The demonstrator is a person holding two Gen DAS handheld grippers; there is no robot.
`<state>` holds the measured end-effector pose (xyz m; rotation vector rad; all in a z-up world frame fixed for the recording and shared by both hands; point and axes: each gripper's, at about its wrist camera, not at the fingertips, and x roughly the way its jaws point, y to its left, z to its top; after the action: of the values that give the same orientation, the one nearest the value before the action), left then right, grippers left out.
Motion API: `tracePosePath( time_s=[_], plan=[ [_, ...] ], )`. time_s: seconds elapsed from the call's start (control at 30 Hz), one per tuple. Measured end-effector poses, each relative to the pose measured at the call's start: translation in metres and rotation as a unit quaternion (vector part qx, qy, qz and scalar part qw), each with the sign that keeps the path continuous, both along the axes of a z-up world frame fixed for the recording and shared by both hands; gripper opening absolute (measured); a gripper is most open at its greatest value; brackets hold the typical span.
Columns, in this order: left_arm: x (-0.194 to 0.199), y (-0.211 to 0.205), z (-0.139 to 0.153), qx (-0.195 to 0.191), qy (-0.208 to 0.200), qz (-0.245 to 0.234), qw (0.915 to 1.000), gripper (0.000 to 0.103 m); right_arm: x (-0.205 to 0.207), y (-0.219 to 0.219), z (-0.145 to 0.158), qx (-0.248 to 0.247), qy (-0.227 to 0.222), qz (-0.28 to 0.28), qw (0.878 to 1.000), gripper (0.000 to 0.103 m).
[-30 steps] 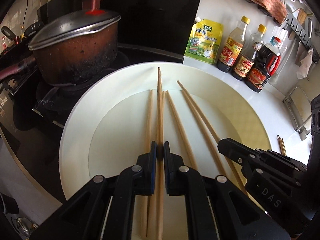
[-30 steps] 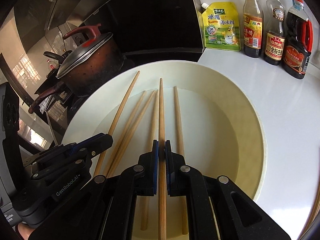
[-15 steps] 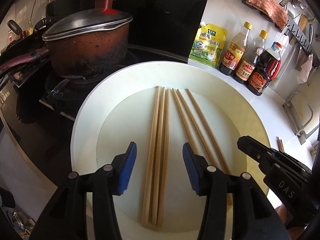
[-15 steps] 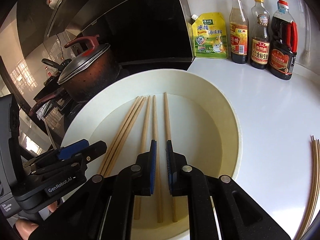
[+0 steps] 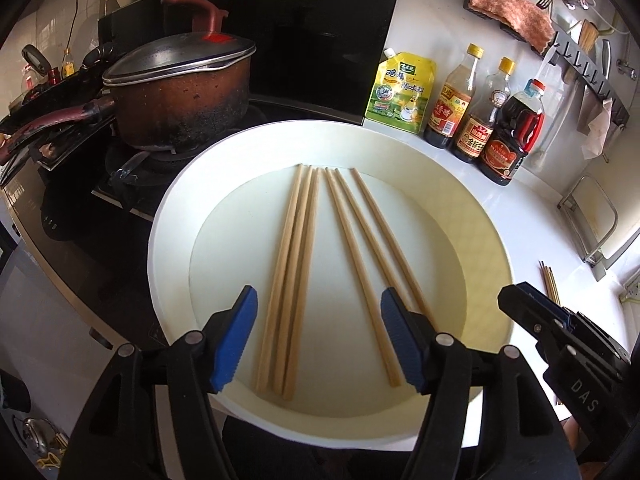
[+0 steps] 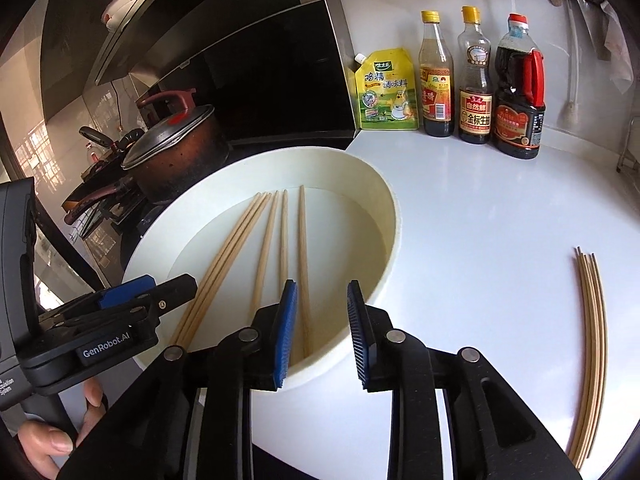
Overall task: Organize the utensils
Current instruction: 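Withdraw the open right tool from the basin toward the chopstick row, then push one chopstick apart from the row with the right tool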
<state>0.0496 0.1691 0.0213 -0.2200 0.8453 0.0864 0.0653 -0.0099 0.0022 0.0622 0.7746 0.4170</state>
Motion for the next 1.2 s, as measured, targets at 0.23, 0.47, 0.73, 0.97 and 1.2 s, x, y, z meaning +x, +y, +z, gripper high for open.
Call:
tracePosePath(
  time_s=[0.23, 0.47, 0.73, 0.97, 1.2],
  plan=[
    [-0.014, -0.037, 0.003, 0.011, -0.005, -0.034, 0.9994, 0.068, -0.026, -0.036, 0.000, -0.005, -0.010, -0.027, 1.000, 0.032],
    [-0.028, -0.081, 0.009, 0.018, -0.018, -0.071, 0.9971, 0.075, -0.051, -0.083, 0.000, -0.016, -0.017, -0.071, 0.997, 0.039],
    [-0.038, -0.130, 0.013, 0.029, -0.016, -0.114, 0.9930, 0.076, -0.071, -0.142, 0.005, -0.007, -0.022, -0.119, 0.993, 0.043],
    [-0.038, -0.166, 0.014, 0.026, -0.017, -0.151, 0.9881, 0.076, -0.076, -0.187, 0.003, -0.013, -0.022, -0.160, 0.987, 0.046],
    [-0.029, -0.209, 0.011, 0.023, -0.021, -0.191, 0.9811, 0.081, -0.070, -0.225, -0.009, -0.035, -0.010, -0.188, 0.982, 0.046]
  ],
)
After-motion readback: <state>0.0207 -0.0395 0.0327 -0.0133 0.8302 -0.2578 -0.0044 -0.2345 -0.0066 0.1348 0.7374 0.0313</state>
